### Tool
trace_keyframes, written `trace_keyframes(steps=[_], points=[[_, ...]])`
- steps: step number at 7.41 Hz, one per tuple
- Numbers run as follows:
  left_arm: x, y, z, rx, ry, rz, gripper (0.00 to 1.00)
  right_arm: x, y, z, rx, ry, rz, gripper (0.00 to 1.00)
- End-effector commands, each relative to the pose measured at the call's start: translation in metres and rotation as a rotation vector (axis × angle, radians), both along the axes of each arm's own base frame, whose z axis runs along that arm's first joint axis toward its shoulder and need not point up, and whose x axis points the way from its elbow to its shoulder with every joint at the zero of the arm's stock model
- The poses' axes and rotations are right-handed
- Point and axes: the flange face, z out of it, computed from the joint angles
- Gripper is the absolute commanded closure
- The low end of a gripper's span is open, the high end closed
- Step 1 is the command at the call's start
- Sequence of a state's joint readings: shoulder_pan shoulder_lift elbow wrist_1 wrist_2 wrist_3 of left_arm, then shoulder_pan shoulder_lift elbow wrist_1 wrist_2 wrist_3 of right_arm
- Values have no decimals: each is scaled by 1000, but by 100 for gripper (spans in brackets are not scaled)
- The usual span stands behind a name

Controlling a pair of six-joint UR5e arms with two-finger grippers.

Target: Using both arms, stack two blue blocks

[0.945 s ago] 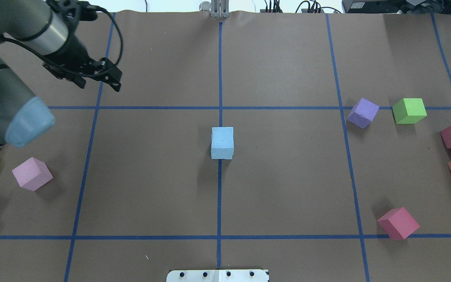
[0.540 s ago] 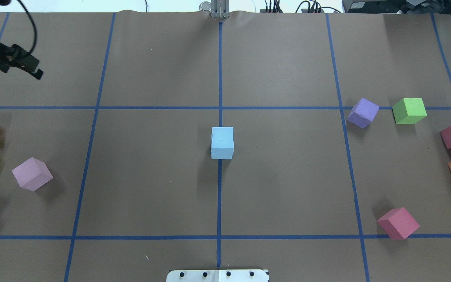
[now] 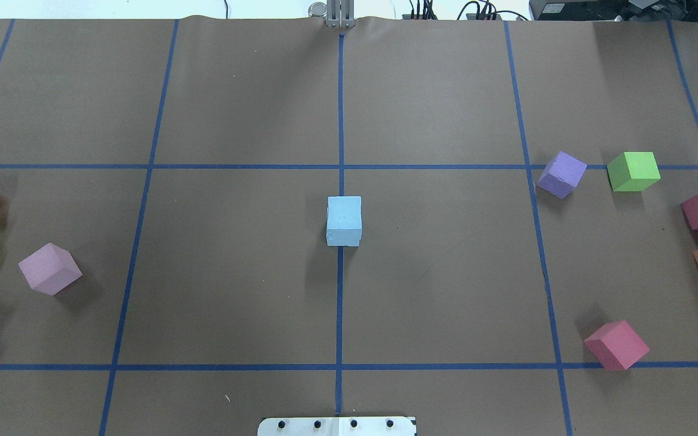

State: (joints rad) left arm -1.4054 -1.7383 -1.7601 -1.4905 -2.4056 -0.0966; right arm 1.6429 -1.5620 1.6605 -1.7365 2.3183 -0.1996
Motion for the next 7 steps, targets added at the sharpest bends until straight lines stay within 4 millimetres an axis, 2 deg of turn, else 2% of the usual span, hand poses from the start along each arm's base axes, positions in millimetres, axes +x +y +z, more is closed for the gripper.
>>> trace_keyframes(steps=[1, 2, 3, 5, 7], points=[[-40, -4, 42, -9, -15, -1, 2, 0, -4, -4, 7, 1, 0, 0], [-45, -6, 54, -4, -19, 10, 2, 0, -5, -3, 12, 1, -3, 0], [-54, -5, 56, -5, -19, -2, 2, 1, -5, -2, 36, 7, -12, 0], [-62, -1, 58, -7, -19, -16, 2, 0, -9, 15, 54, 7, -9, 0], [-68, 4, 66, -21, -20, -25, 2, 0, -10, 15, 61, 7, -14, 0]])
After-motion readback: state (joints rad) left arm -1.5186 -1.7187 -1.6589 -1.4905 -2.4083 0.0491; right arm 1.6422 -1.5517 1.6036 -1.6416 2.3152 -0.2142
